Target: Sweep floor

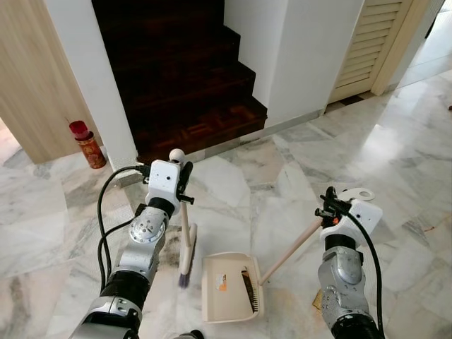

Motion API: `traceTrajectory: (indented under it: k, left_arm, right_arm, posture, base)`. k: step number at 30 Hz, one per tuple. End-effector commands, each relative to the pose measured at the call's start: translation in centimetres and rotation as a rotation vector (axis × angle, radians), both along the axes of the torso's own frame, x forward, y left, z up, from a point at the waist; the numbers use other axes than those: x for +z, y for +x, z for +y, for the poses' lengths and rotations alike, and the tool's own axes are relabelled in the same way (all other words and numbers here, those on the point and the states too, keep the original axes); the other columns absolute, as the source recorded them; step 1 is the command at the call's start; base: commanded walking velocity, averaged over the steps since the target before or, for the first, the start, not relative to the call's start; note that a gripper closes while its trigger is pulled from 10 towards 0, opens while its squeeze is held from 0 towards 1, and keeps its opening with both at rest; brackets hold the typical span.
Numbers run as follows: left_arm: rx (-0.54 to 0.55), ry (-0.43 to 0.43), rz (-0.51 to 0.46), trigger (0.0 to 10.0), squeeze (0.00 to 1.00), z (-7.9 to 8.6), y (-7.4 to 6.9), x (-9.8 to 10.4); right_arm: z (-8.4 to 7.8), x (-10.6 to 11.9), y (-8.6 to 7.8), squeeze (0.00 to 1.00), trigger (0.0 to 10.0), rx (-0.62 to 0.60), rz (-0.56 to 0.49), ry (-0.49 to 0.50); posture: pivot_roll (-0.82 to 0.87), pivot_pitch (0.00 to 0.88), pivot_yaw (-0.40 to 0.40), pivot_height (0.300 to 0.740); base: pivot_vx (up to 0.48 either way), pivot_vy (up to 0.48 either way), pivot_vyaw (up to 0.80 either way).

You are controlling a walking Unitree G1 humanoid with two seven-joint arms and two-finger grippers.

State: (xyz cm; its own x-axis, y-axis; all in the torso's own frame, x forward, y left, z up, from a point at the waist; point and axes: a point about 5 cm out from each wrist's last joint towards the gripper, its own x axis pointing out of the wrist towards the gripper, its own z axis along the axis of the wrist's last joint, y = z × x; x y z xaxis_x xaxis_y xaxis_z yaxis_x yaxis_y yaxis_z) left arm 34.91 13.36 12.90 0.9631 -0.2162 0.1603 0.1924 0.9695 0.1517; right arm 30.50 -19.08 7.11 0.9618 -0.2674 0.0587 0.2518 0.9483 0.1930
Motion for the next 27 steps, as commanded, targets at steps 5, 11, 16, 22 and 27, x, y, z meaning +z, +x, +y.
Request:
traceTrajectory:
  k: [5, 11, 16, 22, 27]
  left_arm:
    - [-0.002, 0.002, -0.057, 10.0, 0.00, 0.00, 0.45, 1.66]
    - [-0.003, 0.002, -0.060, 10.0, 0.00, 0.03, 0.45, 1.75]
    - [-0.002, 0.003, -0.059, 10.0, 0.00, 0.02, 0.47, 1.82]
    - [-0.001, 0.007, -0.054, 10.0, 0.00, 0.02, 0.50, 1.79]
    - [-0.003, 0.006, -0.052, 10.0, 0.00, -0.02, 0.52, 1.81]
  right_arm:
    - [0.05, 0.90, 0.46, 0.00, 10.0, -0.001, -0.034, 0.007]
    - [0.18, 0.85, 0.46, 0.00, 10.0, 0.002, -0.031, 0.010]
    - [0.13, 0.94, 0.57, 0.00, 10.0, 0.001, -0.032, 0.012]
    - [0.11, 0.95, 0.60, 0.00, 10.0, 0.003, -0.029, 0.012]
    - [0.09, 0.95, 0.63, 0.00, 10.0, 0.003, -0.027, 0.013]
  posture:
    - [0.09, 0.029, -0.016, 0.740]
    - [0.09, 0.033, -0.017, 0.740]
    - [0.09, 0.044, -0.016, 0.740]
    - [0.09, 0.047, -0.017, 0.740]
    - [0.09, 0.048, -0.018, 0.740]
  base:
    - [0.000, 0.279, 0.00]
    - [0.000, 0.281, 0.00]
    - [0.000, 0.277, 0.00]
    - [0.000, 0.287, 0.00]
    - [0.000, 0.292, 0.00]
